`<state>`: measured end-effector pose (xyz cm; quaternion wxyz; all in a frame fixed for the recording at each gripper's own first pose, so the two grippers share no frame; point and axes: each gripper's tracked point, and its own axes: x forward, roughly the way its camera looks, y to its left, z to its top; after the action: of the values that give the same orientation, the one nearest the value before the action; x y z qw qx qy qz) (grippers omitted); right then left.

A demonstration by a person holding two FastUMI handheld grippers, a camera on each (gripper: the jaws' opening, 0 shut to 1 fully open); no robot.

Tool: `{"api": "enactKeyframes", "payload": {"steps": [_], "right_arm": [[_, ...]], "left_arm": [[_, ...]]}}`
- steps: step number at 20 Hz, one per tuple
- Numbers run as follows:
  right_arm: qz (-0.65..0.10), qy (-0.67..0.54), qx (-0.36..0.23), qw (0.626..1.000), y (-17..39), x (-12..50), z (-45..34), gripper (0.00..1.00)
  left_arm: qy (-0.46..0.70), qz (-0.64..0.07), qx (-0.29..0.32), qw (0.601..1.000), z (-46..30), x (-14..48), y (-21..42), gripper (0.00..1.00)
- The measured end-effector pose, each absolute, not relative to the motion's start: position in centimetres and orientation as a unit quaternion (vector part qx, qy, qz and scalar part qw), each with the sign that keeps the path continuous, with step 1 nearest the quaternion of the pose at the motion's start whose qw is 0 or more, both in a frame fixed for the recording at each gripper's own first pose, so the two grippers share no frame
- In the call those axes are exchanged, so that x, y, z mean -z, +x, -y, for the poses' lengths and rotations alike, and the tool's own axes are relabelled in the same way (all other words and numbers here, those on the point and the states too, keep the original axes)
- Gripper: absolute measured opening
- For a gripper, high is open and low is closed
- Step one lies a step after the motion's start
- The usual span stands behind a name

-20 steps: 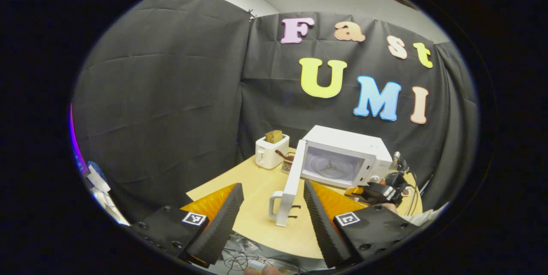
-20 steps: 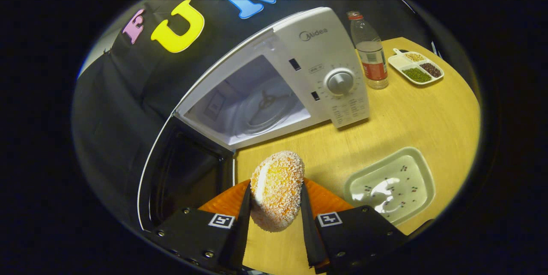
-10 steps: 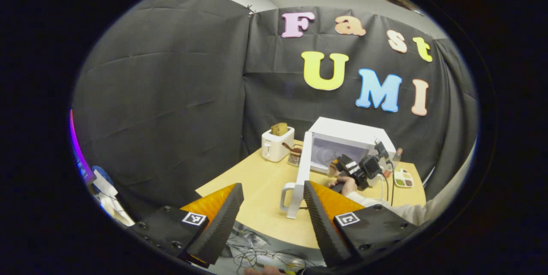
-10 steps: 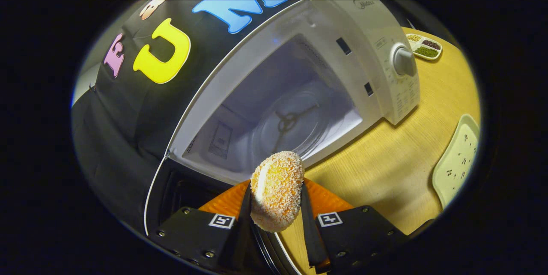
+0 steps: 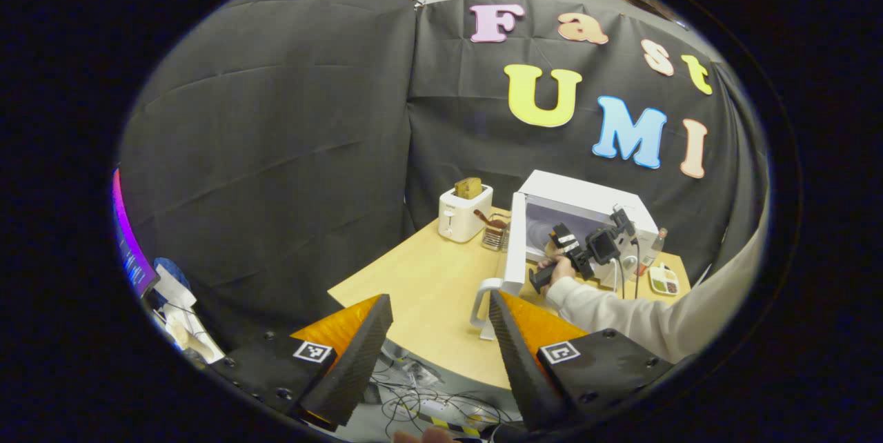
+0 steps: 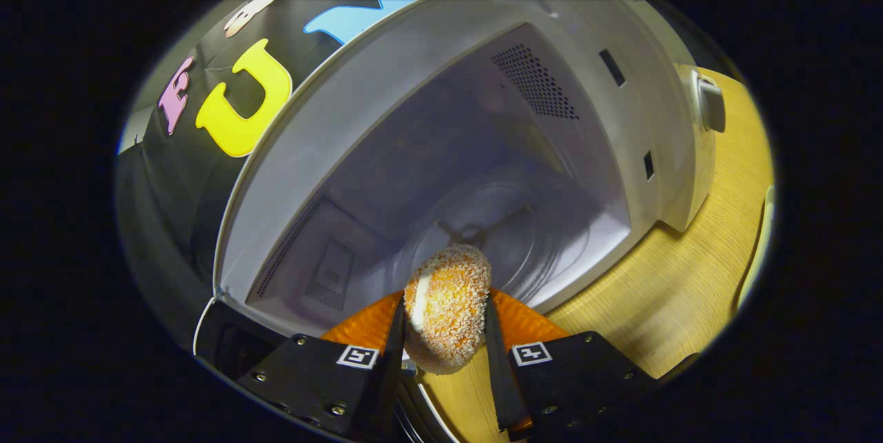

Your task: Open the microwave oven with the left hand, put the food in, and close the microwave oven.

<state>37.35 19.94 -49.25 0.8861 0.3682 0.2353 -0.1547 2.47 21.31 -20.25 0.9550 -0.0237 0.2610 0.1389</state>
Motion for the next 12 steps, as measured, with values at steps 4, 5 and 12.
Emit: {"api": "enactKeyframes", "payload": {"steps": [4,5,12], "right_arm": [[-0.224,0.351,0.184,0.89,39.3,50.8,-18.1,0.59],[-0.221,0.345,0.19,0.892,39.4,51.2,-17.8,0.58],[-0.198,0.339,0.201,0.898,40.4,51.7,-17.1,0.69]], "left_arm": [[-0.022,-0.27,-0.14,0.952,-21.2,20.9,2.8,0.94],[-0.022,-0.273,-0.141,0.951,-21.1,21.1,2.9,0.94],[-0.021,-0.27,-0.15,0.951,-21.2,21.2,3.2,0.93]]}}
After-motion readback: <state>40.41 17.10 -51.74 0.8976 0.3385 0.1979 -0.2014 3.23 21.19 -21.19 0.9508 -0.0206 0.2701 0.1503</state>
